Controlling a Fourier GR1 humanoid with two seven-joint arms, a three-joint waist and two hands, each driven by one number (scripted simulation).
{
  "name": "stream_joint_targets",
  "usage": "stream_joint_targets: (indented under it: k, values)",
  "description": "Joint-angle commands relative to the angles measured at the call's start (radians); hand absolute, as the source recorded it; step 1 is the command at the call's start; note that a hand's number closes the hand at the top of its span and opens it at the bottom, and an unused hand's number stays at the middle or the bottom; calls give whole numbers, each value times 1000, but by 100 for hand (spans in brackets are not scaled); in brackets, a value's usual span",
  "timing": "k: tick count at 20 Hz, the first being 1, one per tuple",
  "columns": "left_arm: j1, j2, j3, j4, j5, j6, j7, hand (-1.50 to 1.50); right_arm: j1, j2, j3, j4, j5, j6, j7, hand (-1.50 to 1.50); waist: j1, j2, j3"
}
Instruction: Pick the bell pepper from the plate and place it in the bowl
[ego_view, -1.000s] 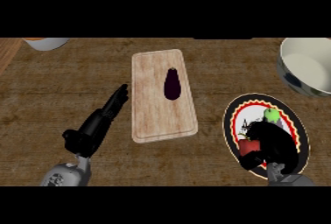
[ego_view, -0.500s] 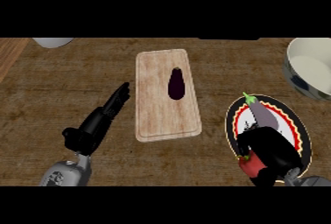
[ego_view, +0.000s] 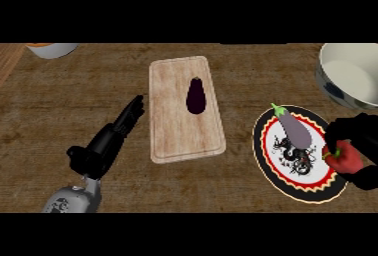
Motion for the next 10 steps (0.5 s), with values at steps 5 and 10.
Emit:
stream_joint_targets:
  k: [5, 10]
  values:
    - [78, 10, -2, -45, 7, -20, -35, 0, -42, -4, -321, 17, -390, 79, -126, 150, -2, -5, -2]
    - [54, -22, -25, -36, -31, 0, -23, 0, -158, 29, -370, 137, -479, 176, -32, 150, 11, 1, -3]
